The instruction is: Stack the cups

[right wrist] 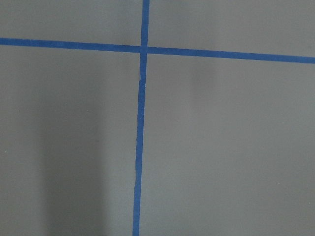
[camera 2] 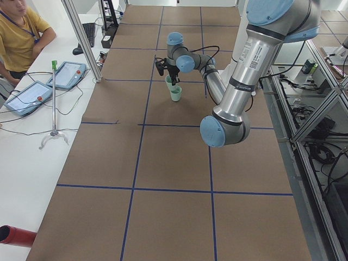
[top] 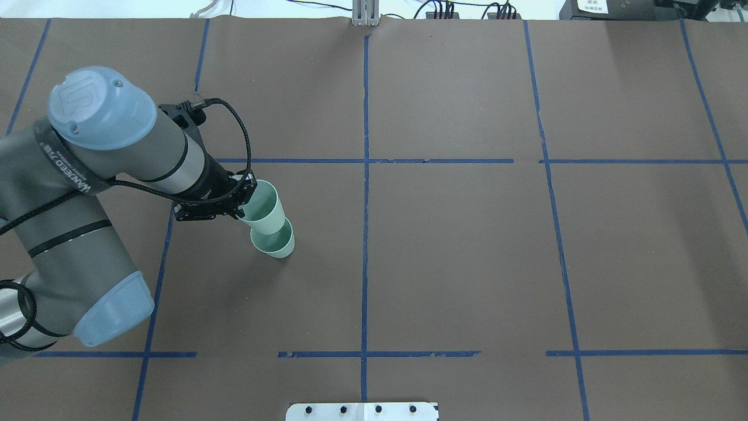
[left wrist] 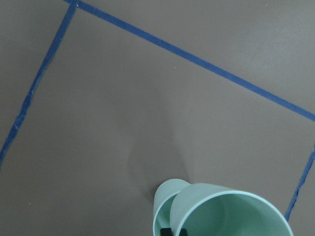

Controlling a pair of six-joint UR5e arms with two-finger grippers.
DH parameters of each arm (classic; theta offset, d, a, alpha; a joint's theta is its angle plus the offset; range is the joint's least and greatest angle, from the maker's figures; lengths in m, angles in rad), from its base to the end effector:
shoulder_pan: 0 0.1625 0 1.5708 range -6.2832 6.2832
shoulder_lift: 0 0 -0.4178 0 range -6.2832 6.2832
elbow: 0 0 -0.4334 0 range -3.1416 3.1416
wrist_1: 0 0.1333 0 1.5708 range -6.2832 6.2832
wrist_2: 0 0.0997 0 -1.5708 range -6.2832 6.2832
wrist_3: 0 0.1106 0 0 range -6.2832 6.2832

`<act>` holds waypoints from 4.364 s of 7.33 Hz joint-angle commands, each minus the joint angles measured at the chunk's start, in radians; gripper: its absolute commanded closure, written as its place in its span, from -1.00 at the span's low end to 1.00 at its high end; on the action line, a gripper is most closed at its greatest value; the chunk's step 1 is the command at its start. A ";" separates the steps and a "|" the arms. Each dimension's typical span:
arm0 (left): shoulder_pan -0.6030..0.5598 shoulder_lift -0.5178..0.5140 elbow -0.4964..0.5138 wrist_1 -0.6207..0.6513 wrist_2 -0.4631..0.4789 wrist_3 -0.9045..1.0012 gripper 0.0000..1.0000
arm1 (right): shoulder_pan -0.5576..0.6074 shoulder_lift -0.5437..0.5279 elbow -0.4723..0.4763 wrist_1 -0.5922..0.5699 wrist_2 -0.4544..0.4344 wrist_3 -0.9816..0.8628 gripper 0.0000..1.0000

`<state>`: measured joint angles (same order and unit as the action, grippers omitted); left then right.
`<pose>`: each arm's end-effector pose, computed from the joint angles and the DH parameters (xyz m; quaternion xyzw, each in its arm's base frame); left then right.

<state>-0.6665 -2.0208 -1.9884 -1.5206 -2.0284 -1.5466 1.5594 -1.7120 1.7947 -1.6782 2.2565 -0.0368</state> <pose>0.4214 -0.4389 0.2033 -0.0648 0.4347 -0.1966 0.8765 0.0579 -0.4714 0.6284 -0.0074 -0.3363 -0.0185 0.9416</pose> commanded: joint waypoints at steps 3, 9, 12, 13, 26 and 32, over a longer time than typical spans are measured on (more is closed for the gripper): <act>0.031 0.002 0.016 -0.001 0.011 -0.004 -0.79 | -0.001 0.000 0.000 0.000 0.000 0.000 -1.00; -0.060 0.118 -0.030 -0.012 -0.036 0.266 -1.00 | -0.001 0.000 0.000 0.000 0.000 0.000 -1.00; -0.319 0.325 -0.032 -0.012 -0.145 0.825 -1.00 | 0.001 0.000 0.000 0.000 0.000 0.000 -1.00; -0.432 0.409 -0.023 -0.012 -0.179 1.064 -1.00 | 0.001 0.000 0.000 0.000 0.000 0.000 -1.00; -0.961 0.637 0.212 -0.019 -0.300 1.715 -1.00 | 0.001 0.000 0.000 0.000 0.000 0.000 -1.00; -0.961 0.634 0.194 -0.023 -0.297 1.723 -1.00 | 0.001 0.000 0.000 0.000 0.000 0.000 -1.00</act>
<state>-1.6274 -1.3852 -1.7916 -1.5421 -2.3255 0.1763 1.5589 -1.7120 1.7947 -1.6782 2.2565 -0.0368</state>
